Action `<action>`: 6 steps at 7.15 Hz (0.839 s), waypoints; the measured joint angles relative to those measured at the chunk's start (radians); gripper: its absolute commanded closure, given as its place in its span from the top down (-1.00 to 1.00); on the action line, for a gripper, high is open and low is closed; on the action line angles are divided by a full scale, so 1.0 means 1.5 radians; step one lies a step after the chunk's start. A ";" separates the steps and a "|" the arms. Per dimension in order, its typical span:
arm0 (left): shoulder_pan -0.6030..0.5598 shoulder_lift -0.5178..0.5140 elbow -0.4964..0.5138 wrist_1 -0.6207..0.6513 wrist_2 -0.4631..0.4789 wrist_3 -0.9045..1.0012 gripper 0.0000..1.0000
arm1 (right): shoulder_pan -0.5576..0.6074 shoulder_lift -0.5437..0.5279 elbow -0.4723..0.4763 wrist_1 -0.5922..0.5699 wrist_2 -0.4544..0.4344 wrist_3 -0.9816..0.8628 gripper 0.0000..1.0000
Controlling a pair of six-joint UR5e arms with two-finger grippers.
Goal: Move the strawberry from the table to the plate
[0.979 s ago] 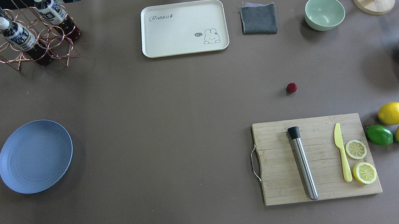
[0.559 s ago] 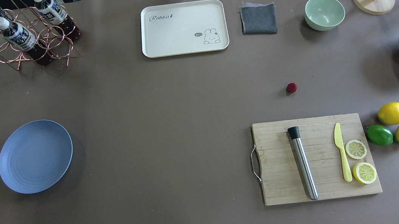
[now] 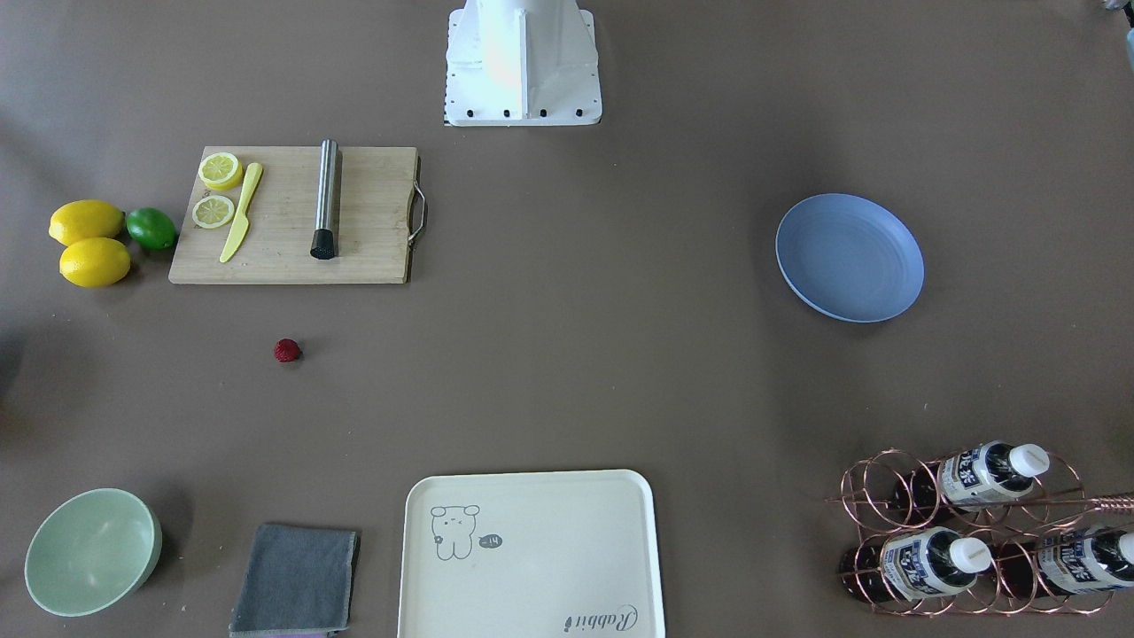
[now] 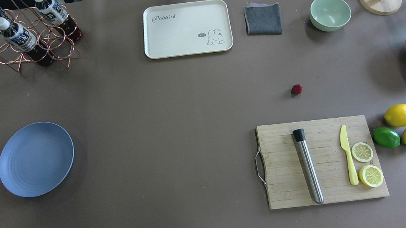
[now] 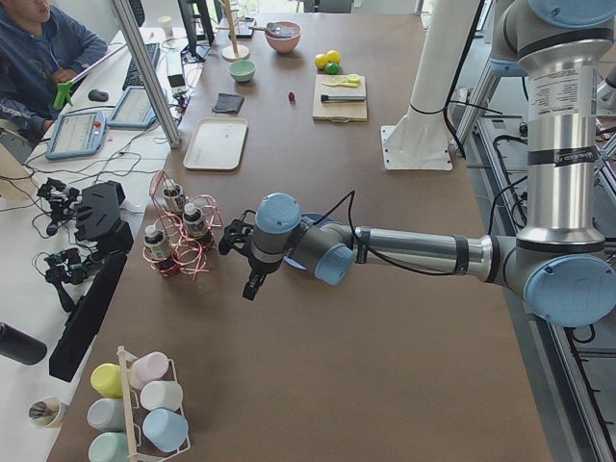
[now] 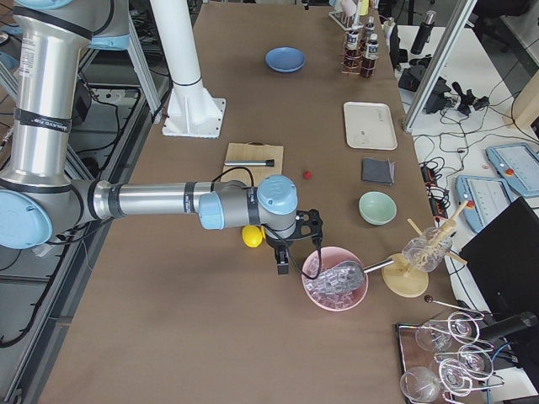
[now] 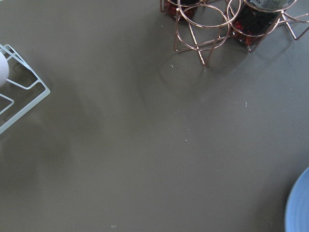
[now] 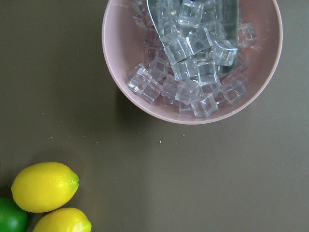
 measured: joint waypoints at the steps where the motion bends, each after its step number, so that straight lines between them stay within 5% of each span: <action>1: 0.039 0.004 0.025 -0.064 0.001 -0.064 0.96 | -0.008 0.001 0.003 0.023 -0.001 0.006 1.00; 4: 0.145 0.011 0.098 -0.257 0.013 -0.237 0.95 | -0.071 0.003 0.044 0.042 -0.006 0.110 1.00; 6: 0.244 0.011 0.128 -0.378 0.078 -0.364 0.95 | -0.099 0.002 0.050 0.071 -0.007 0.157 1.00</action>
